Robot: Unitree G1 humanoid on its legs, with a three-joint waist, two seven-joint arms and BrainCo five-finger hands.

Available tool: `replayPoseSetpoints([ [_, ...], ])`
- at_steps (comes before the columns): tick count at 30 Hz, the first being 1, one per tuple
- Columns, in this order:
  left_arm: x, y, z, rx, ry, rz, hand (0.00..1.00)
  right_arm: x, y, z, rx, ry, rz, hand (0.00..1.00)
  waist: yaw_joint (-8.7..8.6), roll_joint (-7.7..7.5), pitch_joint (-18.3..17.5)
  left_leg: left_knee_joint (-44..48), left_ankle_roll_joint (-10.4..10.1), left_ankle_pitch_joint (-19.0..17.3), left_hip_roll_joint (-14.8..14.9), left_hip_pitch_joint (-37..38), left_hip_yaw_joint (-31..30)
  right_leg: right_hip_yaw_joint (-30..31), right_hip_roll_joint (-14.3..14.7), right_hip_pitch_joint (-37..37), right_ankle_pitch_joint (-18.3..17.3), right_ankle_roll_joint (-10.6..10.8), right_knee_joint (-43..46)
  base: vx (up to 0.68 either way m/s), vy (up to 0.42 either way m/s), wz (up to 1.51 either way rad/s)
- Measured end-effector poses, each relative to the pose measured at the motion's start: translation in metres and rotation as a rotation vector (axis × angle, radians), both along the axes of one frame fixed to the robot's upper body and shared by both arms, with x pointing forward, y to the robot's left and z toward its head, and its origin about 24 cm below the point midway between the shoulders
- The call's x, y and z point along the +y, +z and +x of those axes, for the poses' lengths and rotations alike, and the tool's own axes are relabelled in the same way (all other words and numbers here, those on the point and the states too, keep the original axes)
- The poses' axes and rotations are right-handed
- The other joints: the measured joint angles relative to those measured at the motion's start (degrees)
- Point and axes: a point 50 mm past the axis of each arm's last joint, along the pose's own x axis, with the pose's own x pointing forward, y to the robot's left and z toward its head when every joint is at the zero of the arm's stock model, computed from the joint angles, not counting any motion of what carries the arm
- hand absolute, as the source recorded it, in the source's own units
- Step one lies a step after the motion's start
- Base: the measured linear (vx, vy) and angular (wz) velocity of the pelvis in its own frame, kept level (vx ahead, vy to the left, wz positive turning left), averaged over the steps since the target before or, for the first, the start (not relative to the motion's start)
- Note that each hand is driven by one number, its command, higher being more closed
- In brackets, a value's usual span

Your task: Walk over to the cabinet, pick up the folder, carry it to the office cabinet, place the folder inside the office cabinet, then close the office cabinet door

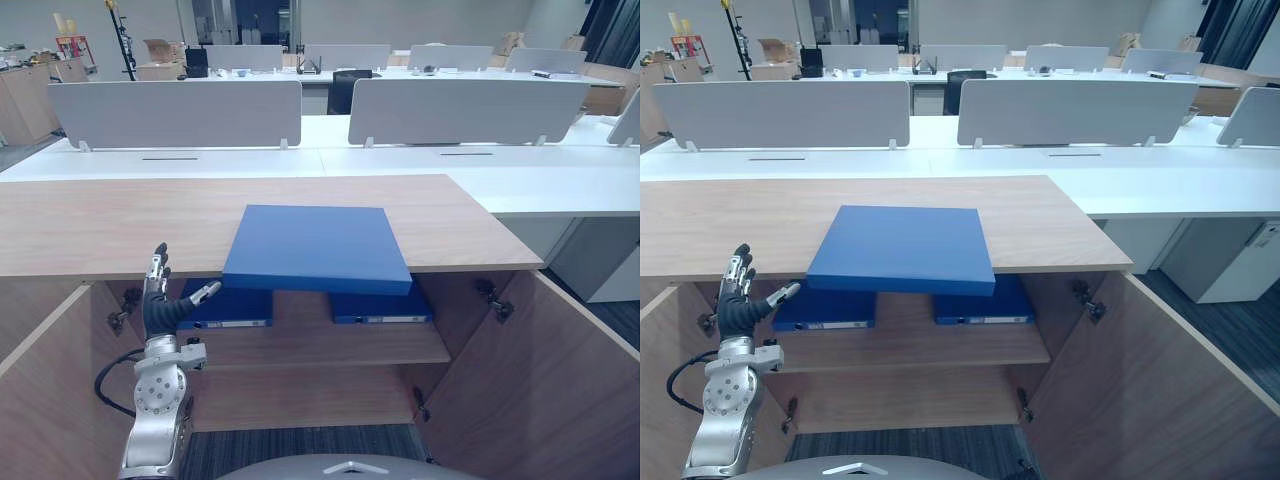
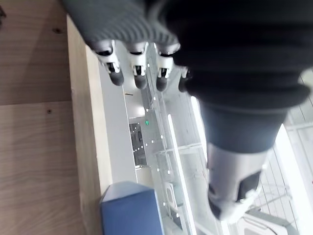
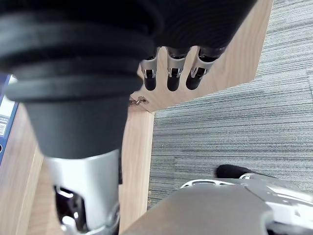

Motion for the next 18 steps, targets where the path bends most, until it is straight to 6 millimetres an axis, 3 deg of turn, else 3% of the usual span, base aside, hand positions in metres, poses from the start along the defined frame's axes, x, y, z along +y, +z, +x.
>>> replayPoseSetpoints([
  [10,-0.009,0.003,0.005,0.006,-0.106,0.080,0.00,0.000,0.000,0.003,-0.008,-0.001,0.000,0.00,-0.45,0.48,0.07,0.01,-0.14,-0.10,0.03,-1.59,-0.26,-0.24,0.13,-1.31,-0.08,-0.05,-0.25,0.00,-0.001,0.02],
  [18,-0.005,0.011,0.009,-0.017,-0.111,0.151,0.00,0.000,0.001,0.006,-0.015,-0.002,0.000,0.00,-0.64,0.46,0.56,0.01,-0.36,-0.30,0.06,-1.73,-0.25,-0.26,0.15,-1.46,-0.35,-0.15,-0.26,0.00,0.000,0.00],
])
